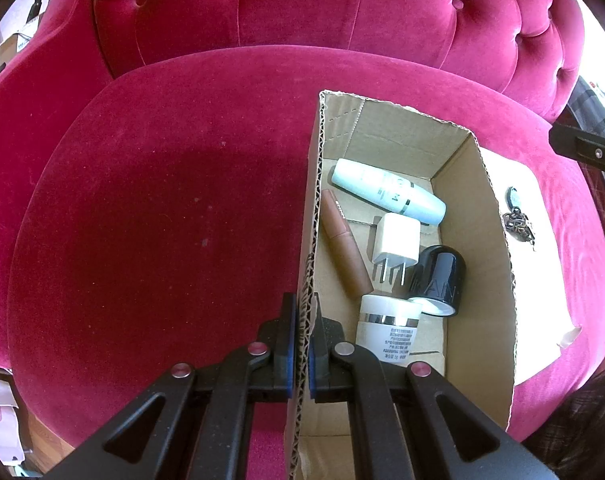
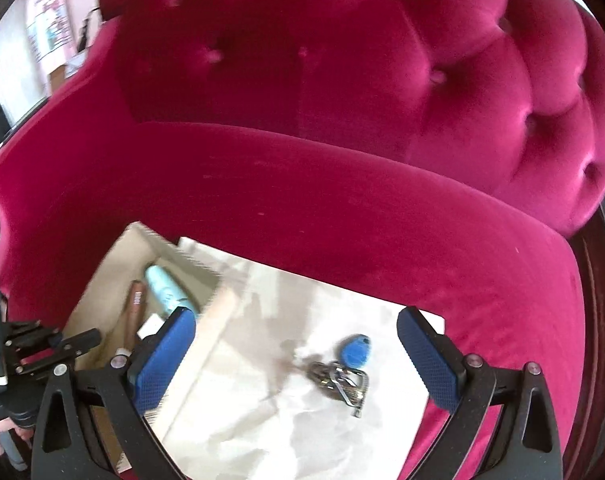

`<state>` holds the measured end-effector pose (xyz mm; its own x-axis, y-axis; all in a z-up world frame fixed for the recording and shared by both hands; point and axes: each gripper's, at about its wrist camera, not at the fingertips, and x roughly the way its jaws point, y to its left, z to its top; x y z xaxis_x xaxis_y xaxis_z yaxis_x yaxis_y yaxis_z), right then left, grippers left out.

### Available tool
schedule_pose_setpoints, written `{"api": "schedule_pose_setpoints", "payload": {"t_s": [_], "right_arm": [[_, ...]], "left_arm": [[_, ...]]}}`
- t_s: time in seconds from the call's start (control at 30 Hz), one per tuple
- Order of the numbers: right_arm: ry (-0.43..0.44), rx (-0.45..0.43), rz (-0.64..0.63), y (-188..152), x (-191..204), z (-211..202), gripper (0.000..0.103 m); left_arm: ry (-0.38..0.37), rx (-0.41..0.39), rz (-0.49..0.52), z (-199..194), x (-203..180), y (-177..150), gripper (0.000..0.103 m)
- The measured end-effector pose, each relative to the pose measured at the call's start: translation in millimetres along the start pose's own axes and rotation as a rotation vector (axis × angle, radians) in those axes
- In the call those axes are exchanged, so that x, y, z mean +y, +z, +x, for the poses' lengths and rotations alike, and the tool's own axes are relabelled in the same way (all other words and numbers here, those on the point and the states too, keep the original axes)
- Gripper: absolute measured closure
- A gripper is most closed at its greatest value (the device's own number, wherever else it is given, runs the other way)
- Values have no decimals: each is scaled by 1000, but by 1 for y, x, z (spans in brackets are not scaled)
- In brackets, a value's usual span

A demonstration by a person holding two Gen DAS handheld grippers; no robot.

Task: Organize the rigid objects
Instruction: 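Move the right gripper back over the paper toward the keys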

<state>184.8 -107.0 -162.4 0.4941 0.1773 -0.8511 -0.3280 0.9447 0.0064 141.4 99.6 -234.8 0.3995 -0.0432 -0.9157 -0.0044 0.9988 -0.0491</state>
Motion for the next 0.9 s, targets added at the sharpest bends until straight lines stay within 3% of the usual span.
{"api": "schedule_pose_setpoints", "payload": {"t_s": [0.33,0.9], "right_arm": [[-63,57,124,-11,-39,21,0],[-96,164,199,-45,-54,71,0]], "left_arm": [[0,0,0,0,0,0,99],[-4,0,-1,-2,1,0,99]]}}
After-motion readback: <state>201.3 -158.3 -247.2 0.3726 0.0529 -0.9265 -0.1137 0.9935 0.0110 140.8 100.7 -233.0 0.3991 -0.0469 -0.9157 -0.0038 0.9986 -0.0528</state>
